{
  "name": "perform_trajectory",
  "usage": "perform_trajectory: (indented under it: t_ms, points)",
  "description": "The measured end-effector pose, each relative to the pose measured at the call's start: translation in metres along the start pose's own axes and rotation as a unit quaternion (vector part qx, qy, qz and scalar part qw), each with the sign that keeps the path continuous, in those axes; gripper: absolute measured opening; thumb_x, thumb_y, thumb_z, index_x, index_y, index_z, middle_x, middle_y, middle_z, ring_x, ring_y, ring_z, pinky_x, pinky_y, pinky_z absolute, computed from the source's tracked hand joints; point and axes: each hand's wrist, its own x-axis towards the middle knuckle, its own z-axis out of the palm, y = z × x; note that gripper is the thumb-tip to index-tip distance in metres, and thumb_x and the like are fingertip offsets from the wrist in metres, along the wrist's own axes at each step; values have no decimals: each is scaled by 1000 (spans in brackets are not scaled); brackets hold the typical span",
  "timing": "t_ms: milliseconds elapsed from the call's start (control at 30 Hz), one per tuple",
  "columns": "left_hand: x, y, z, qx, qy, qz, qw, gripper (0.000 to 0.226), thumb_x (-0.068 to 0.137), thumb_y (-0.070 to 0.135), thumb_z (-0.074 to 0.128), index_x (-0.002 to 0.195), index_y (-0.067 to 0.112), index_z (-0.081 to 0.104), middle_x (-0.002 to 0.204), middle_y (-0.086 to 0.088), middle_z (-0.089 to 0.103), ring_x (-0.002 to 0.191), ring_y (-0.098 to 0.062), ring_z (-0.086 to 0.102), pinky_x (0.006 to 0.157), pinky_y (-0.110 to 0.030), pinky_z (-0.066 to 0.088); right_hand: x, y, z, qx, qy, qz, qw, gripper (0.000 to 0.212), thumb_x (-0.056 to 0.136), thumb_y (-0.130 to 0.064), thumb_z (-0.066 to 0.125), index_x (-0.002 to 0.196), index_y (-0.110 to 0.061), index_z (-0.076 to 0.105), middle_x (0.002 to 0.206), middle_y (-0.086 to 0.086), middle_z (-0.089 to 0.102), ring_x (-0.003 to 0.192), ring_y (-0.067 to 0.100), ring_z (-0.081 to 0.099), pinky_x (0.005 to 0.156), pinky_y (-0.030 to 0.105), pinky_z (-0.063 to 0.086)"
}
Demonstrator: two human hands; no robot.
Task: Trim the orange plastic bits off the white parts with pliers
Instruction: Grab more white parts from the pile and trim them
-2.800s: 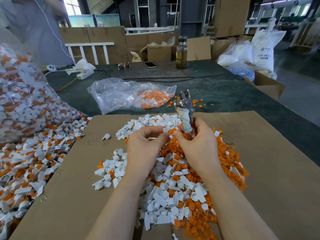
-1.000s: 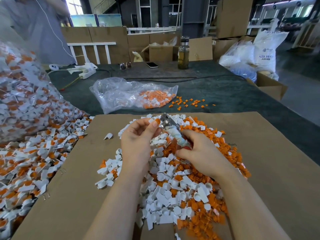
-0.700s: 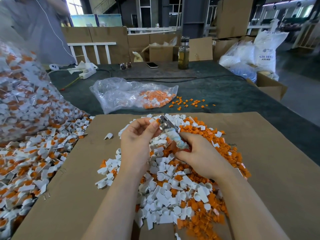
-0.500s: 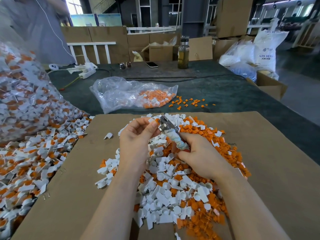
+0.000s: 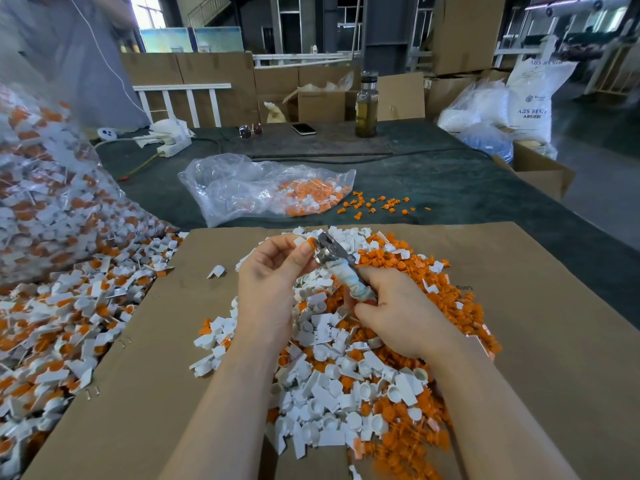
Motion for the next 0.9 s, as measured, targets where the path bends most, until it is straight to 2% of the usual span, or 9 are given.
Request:
perform_trajectory:
  t_ms: [100,200,367,533,700,833,900]
  points:
    - [0,1,1,-21,5,-11,1000,9,89,0,66,86,8,68,75,2,70,69,-8,66,67,-19,54,0,-1,2,-4,-1,-13,1000,6,87,-16,58,91,-21,58,77,-7,58,66,12,53,57,32,44]
    - [0,2,2,-52,3,-24,998,4,83,5,68,85,8,68,75,1,69,68,-9,66,66,-18,54,0,0,3,-1,7,-20,1000,10,86,-16,59,95,-21,58,74,-10,53,64,8,50,57,25,37]
    - [-1,2,4,-60,-5,-33,998,13,74,14,70,85,8,68,77,-2,68,66,-11,65,66,-20,55,0,0,4,13,12,-20,1000,12,86,-15,59,95,-22,57,74,-10,54,61,7,49,55,24,36]
    - [-1,3,3,-64,-8,-39,997,15,73,15,70,85,8,68,81,-6,68,70,-14,65,69,-23,56,1,-2,5,15,11,-17,1000,18,86,-14,58,83,-31,53,73,-8,56,61,7,51,54,27,40]
    - [-3,3,6,-63,5,-40,997,13,74,14,70,85,8,67,82,-6,67,72,-13,65,67,-21,55,2,-1,7,4,18,-13,1000,7,87,-14,57,88,-21,59,76,-5,59,62,9,52,54,27,40]
    - [-3,4,5,-56,9,-53,997,4,82,8,68,86,7,67,83,-6,67,72,-14,65,69,-22,56,3,1,8,-9,24,-11,1000,8,87,-15,57,87,-23,58,74,-7,58,59,8,51,51,23,36]
    - [-3,6,5,-60,4,-70,996,11,77,13,70,86,7,68,86,-8,68,73,-16,65,72,-24,57,3,2,10,-20,36,-11,999,10,87,-17,57,83,-26,56,70,-8,57,58,7,50,50,22,34]
